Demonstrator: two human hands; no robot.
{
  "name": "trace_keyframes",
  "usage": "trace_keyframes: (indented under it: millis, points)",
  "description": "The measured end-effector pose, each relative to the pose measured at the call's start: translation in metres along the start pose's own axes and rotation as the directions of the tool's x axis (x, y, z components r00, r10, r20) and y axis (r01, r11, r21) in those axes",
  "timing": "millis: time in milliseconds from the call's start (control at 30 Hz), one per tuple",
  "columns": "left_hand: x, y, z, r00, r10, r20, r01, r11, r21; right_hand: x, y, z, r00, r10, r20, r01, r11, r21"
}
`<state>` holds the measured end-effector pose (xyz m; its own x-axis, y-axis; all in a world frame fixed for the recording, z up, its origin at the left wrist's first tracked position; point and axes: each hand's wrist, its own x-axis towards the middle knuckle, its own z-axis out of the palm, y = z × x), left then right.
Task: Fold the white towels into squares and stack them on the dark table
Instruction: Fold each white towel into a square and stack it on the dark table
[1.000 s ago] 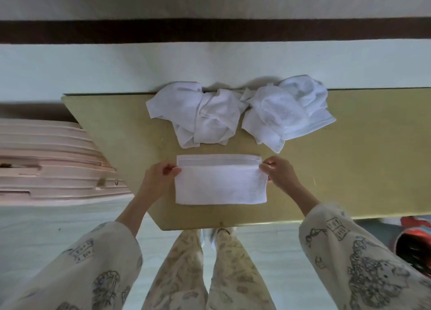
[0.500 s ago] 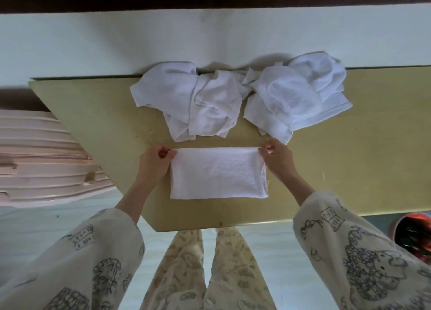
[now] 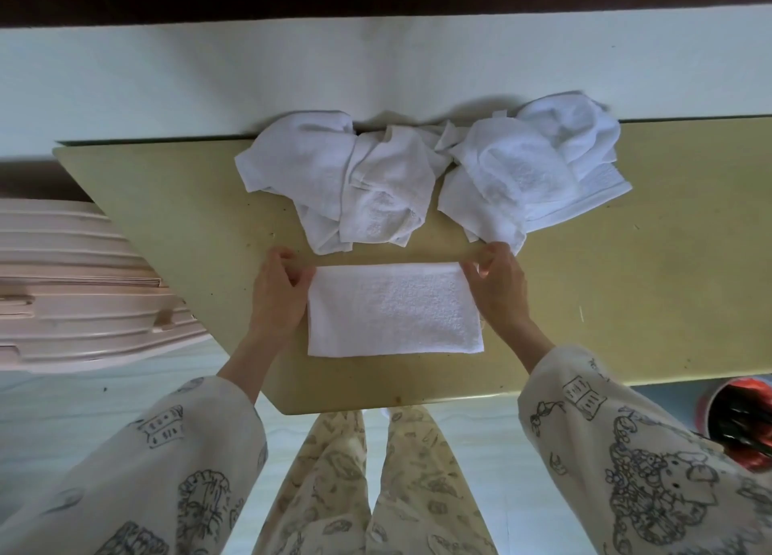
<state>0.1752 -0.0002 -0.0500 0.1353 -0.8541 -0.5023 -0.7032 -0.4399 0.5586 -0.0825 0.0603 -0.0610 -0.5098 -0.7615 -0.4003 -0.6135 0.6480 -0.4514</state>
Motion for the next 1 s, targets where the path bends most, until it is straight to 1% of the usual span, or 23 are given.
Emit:
trace_keyframes:
  millis: [33,67,100,133,167,200,233,267,333,433,533,667,767,900,1000]
  points:
    - [-0.005,-0.001,0.001,0.994,0.077,-0.077,-0.07,0.993,0.09,-0.004,-0.001,0.001,0.995,-0.059,-0.078,0.053,0.996,-0.071]
    - [-0.01,-0.004,0.003,0.971,0.198,-0.132,-0.163,0.958,0.236,-0.01,-0.001,0.003,0.977,-0.153,-0.147,0.129,0.979,-0.159]
    - [-0.016,-0.007,0.008,0.933,0.331,-0.142,-0.259,0.89,0.374,-0.016,-0.001,0.007,0.942,-0.274,-0.194,0.225,0.945,-0.238]
    - [-0.022,-0.008,0.014,0.89,0.441,-0.115,-0.348,0.82,0.454,-0.023,-0.001,0.013,0.894,-0.396,-0.208,0.328,0.896,-0.299]
    - [-0.029,-0.009,0.023,0.854,0.518,-0.054,-0.432,0.762,0.482,-0.03,-0.002,0.021,0.845,-0.503,-0.181,0.425,0.838,-0.343]
    - [-0.035,-0.012,0.034,0.812,0.583,0.022,-0.516,0.7,0.493,-0.036,-0.002,0.032,0.803,-0.583,-0.126,0.508,0.779,-0.368]
    - [-0.039,-0.014,0.046,0.77,0.629,0.103,-0.585,0.634,0.505,-0.042,-0.002,0.044,0.773,-0.631,-0.068,0.565,0.733,-0.378]
    - [-0.042,-0.017,0.057,0.739,0.65,0.177,-0.628,0.57,0.529,-0.047,0.0,0.053,0.761,-0.648,-0.021,0.593,0.708,-0.383]
    - [-0.037,-0.027,0.069,0.714,0.645,0.273,-0.656,0.481,0.582,-0.046,0.01,0.066,0.77,-0.637,0.032,0.596,0.7,-0.394]
    - [-0.021,-0.042,0.068,0.709,0.623,0.331,-0.671,0.449,0.59,-0.039,0.033,0.068,0.78,-0.625,0.037,0.585,0.707,-0.397]
    - [-0.013,-0.051,0.066,0.688,0.645,0.332,-0.674,0.399,0.621,-0.035,0.044,0.069,0.768,-0.64,0.009,0.576,0.685,-0.445]
    - [-0.014,-0.053,0.07,0.658,0.694,0.29,-0.67,0.364,0.647,-0.035,0.045,0.073,0.783,-0.622,0.03,0.549,0.667,-0.504]
    - [-0.012,-0.054,0.069,0.65,0.706,0.281,-0.671,0.36,0.648,-0.034,0.045,0.074,0.788,-0.614,0.041,0.545,0.665,-0.511]
    - [-0.012,-0.053,0.07,0.671,0.683,0.289,-0.658,0.369,0.656,-0.034,0.043,0.075,0.799,-0.6,0.035,0.53,0.677,-0.511]
    - [-0.013,-0.048,0.066,0.673,0.672,0.309,-0.682,0.404,0.609,-0.036,0.038,0.07,0.803,-0.593,0.058,0.536,0.676,-0.505]
